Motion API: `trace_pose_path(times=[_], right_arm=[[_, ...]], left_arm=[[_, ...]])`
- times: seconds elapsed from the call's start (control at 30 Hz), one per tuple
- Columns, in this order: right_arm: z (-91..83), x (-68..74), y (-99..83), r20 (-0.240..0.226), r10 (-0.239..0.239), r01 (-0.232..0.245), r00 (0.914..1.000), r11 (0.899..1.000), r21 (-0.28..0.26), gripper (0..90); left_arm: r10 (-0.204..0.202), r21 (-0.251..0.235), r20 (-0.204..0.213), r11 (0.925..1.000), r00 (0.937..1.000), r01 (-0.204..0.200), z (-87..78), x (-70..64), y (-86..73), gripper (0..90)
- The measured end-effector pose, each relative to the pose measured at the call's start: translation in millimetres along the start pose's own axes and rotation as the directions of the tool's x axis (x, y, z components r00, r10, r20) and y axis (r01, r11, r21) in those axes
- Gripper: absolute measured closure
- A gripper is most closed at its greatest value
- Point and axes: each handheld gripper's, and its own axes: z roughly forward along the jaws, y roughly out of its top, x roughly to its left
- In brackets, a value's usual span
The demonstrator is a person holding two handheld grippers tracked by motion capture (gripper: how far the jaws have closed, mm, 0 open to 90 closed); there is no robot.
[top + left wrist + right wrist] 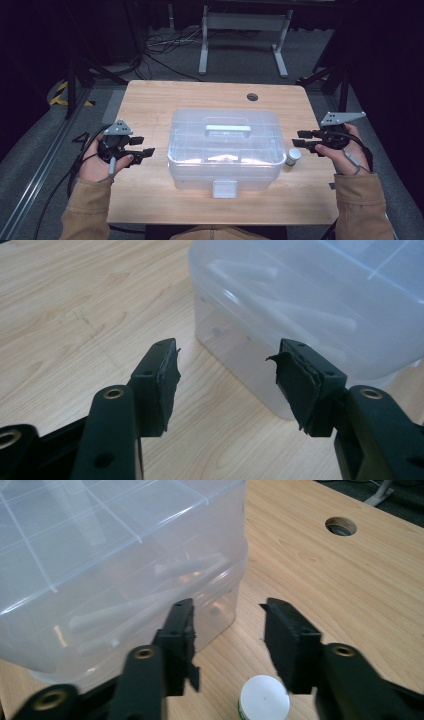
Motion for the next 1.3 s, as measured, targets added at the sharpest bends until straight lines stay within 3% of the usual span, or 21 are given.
trace_pose_path(times=[0.1, 0.37, 0.5, 0.53, 0.67, 0.87, 0.97, 1.0, 1.03, 1.13, 1.23, 1.3], right_arm=[[2.2, -1.8, -0.2, 0.024, 0.005, -0.005, 0.9997, 1.0, 0.007, 48.0], [3.1, -4.1, -2.3, 0.021, 0.021, -0.022, 0.9995, 1.0, 0.018, 47.9], [3.4, -3.4, -2.5, 0.019, 0.021, -0.021, 0.9996, 1.0, 0.016, 49.1], [3.5, -2.9, -3.1, 0.006, 0.023, -0.023, 0.9997, 1.0, 0.018, 53.2], [5.1, -1.5, -6.0, -0.038, 0.025, -0.025, 0.999, 1.0, 0.016, 53.9], [-0.7, -0.9, -9.9, -0.029, 0.027, -0.027, 0.9992, 1.0, 0.0, 54.0], [-2.5, -0.5, -10.6, -0.023, 0.022, -0.022, 0.9995, 1.0, -0.008, 53.7], [-2.8, 0.1, -10.5, -0.017, 0.023, -0.023, 0.9996, 1.0, -0.01, 53.6], [-2.8, 0.1, -10.5, -0.017, 0.023, -0.023, 0.9996, 1.0, -0.01, 53.6], [-2.2, 1.0, -11.1, -0.01, 0.035, -0.035, 0.9994, 0.999, 0.009, 53.1], [-3.3, 1.8, -12.0, 0.005, 0.039, -0.039, 0.9992, 0.999, 0.017, 52.2], [-3.5, 1.6, -12.6, 0.012, 0.034, -0.034, 0.9994, 0.999, 0.017, 51.3]], left_arm=[[-0.009, 0.013, 0.011, 0.9999, 0.9999, 0.009, 3.1, 1.0, -0.5, 40.2], [-0.015, 0.032, -0.008, 0.9994, 0.9999, 0.016, -0.6, 1.8, 1.2, 37.7], [0.008, 0.033, 0.011, 0.9994, 0.9999, -0.008, -5.6, -2.0, 6.2, 39.7], [0.008, 0.026, 0.015, 0.9996, 0.9999, -0.009, -7.9, -4.1, 8.7, 40.2], [0.056, 0.005, 0.006, 0.9984, 0.9984, -0.057, -14.8, -15.6, 22.0, 41.7], [0.11, 0.0, 0.086, 0.9939, 0.9902, -0.11, -7.8, -31.4, 45.9, 41.5], [0.139, 0.017, 0.079, 0.9899, 0.9871, -0.141, -5.0, -38.2, 55.0, 40.2], [0.162, 0.008, 0.1, 0.9865, 0.9817, -0.164, -2.2, -44.9, 63.6, 40.2], [0.162, 0.008, 0.1, 0.9865, 0.9817, -0.164, -2.2, -44.9, 63.6, 40.3], [0.19, -0.016, 0.165, 0.9817, 0.9678, -0.19, 5.9, -53.5, 75.3, 40.2], [0.209, 0.006, 0.154, 0.9771, 0.9657, -0.213, 13.8, -58.5, 82.6, 39.3], [0.208, -0.002, 0.168, 0.9775, 0.9636, -0.211, 19.4, -61.6, 87.2, 38.2]])
